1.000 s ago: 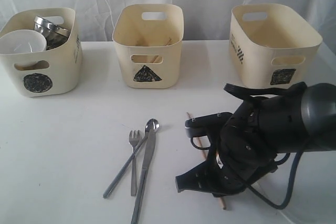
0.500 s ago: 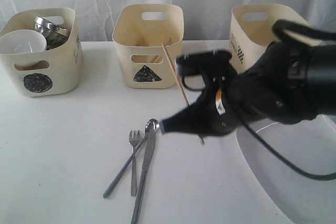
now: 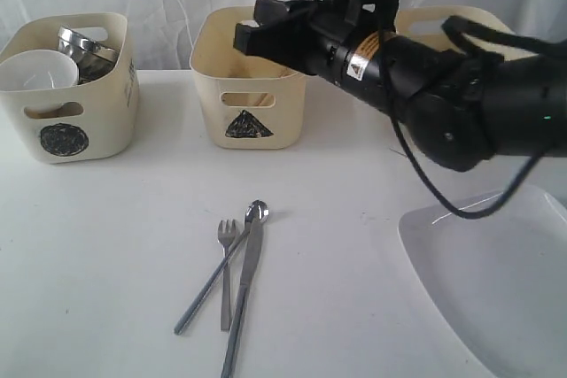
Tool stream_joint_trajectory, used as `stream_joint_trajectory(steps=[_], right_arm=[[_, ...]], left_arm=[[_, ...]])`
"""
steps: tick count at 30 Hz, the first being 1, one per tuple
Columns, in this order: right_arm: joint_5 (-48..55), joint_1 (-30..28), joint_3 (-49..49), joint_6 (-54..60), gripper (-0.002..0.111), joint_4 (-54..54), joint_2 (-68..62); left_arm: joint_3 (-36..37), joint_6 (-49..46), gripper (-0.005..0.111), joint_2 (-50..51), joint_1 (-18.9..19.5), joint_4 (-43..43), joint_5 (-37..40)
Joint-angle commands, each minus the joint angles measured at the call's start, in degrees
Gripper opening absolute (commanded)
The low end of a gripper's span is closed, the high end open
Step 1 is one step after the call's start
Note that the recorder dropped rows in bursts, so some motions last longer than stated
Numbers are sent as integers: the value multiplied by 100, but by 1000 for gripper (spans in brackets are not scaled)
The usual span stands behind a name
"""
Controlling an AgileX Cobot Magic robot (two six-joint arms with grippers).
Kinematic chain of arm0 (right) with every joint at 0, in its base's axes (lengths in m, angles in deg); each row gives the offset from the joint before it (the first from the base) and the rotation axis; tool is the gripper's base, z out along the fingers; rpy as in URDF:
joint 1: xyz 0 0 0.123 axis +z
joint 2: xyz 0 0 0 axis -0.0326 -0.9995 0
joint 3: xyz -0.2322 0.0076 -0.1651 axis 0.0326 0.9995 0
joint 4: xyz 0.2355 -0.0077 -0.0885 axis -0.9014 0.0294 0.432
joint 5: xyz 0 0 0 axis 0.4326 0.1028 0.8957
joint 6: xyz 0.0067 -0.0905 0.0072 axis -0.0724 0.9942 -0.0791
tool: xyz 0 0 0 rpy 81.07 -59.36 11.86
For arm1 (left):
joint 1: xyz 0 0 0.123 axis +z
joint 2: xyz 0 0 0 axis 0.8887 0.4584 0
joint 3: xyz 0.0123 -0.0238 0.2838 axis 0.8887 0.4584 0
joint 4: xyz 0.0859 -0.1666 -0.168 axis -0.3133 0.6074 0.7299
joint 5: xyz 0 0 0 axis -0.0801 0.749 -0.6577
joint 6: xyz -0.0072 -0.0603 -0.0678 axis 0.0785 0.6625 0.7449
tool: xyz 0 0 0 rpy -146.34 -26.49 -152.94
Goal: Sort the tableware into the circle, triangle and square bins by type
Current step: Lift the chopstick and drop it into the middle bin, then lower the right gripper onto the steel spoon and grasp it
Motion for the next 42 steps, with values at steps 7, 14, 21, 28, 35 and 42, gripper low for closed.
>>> stream_joint_trajectory(steps=[7,14,21,28,35,42], right_arm=[[-715,-63,-2413,932,0,-1453,-2388],[1190,-114,-3380,1507,10,-1476,-3020],[2554,-262,-3380,1509,32,-1476,-2733],[7163,-166,-3369,1990,1,-1465,-1248],[8576,914,-2673,1533,0,-1455,-737],[7599,2626,-1830,974,0,-1111,-1038]], left_arm=[[24,-15,0,-25,-10,60,183],[24,-15,0,-25,-10,60,183],[24,-15,0,-25,-10,60,183],[24,-15,0,-25,-10,60,183],[24,-15,0,-25,-10,60,183],[24,-15,0,-25,-10,60,183]])
